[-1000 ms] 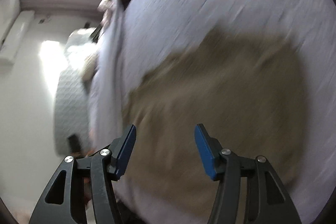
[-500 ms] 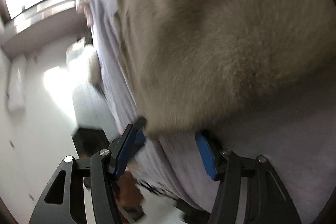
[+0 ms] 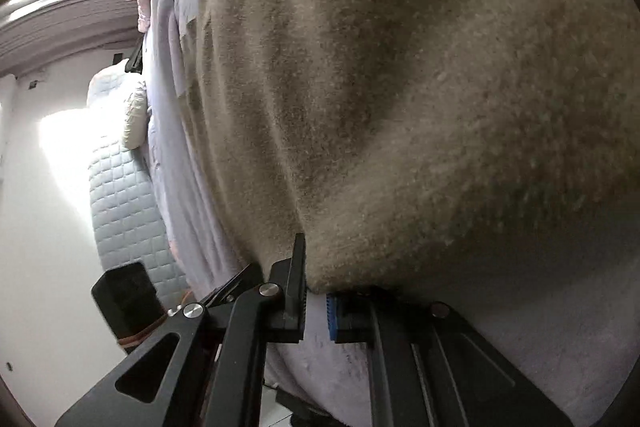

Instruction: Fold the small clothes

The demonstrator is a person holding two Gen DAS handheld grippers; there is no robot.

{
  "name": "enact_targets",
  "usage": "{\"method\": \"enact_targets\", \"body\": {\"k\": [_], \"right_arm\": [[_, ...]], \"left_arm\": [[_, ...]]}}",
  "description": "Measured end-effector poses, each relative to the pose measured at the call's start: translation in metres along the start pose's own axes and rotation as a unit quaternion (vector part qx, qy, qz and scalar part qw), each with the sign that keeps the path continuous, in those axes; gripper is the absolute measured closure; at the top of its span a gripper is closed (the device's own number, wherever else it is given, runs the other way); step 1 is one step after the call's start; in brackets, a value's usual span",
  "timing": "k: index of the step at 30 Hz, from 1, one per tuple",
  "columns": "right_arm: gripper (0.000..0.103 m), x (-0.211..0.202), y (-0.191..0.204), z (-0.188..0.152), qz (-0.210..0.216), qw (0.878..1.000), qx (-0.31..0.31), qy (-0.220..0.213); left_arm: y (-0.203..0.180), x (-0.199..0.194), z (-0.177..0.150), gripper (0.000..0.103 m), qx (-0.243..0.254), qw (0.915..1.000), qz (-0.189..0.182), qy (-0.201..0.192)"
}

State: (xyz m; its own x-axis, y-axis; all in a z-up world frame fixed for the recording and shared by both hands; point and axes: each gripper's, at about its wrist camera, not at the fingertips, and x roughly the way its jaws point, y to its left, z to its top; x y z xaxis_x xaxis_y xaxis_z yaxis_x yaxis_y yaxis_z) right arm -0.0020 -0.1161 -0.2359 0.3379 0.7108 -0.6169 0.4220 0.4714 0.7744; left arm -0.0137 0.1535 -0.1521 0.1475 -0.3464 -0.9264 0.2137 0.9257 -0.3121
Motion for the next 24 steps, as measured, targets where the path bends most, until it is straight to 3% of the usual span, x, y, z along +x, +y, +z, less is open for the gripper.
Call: {"method": "enact_targets", "body": {"k": [1,3,5,7,8,10,11,13,15,16,24], "right_arm": [[0.09,0.0,0.006,-0.003,0.002,1.0,-0.005,0.003],[0.078,0.008,0.022,-0.011,0.0,0.999,-0.032,0.022],[0.048,0.018,0.036,-0.019,0.008,0.998,-0.052,0.04],[0.045,0.036,0.049,-0.023,0.019,0.997,-0.056,0.051],[0.045,0.045,0.051,-0.023,0.025,0.997,-0.051,0.054],[0.045,0.066,0.055,-0.019,0.037,0.997,-0.031,0.06],[0.045,0.075,0.057,-0.018,0.038,0.997,-0.026,0.064],[0.048,0.086,0.061,-0.015,0.028,0.996,-0.032,0.072],[0.074,0.092,0.066,-0.014,0.024,0.996,-0.042,0.078],[0.094,0.092,0.069,-0.014,0.018,0.996,-0.044,0.077],[0.095,0.092,0.064,-0.031,-0.032,0.995,-0.069,0.071]], "left_arm": [[-0.001,-0.007,-0.002,0.094,-0.001,0.9998,0.015,-0.008],[0.001,-0.017,-0.007,0.094,-0.007,0.9996,0.023,-0.016],[0.003,-0.026,-0.013,0.094,-0.02,0.999,0.033,-0.025],[0.005,-0.027,-0.013,0.091,-0.031,0.9977,0.052,-0.03],[0.007,-0.026,-0.013,0.055,-0.036,0.9971,0.06,-0.032],[0.013,-0.033,-0.018,0.0,-0.052,0.9937,0.086,-0.049],[0.013,-0.039,-0.02,0.0,-0.052,0.9921,0.094,-0.065],[0.022,-0.046,-0.026,0.0,-0.052,0.9923,0.094,-0.062],[0.028,-0.052,-0.031,0.0,-0.059,0.9912,0.1,-0.064],[0.028,-0.051,-0.03,0.0,-0.064,0.9908,0.101,-0.063],[0.065,-0.044,-0.047,0.0,-0.126,0.9879,0.089,-0.019]]}}
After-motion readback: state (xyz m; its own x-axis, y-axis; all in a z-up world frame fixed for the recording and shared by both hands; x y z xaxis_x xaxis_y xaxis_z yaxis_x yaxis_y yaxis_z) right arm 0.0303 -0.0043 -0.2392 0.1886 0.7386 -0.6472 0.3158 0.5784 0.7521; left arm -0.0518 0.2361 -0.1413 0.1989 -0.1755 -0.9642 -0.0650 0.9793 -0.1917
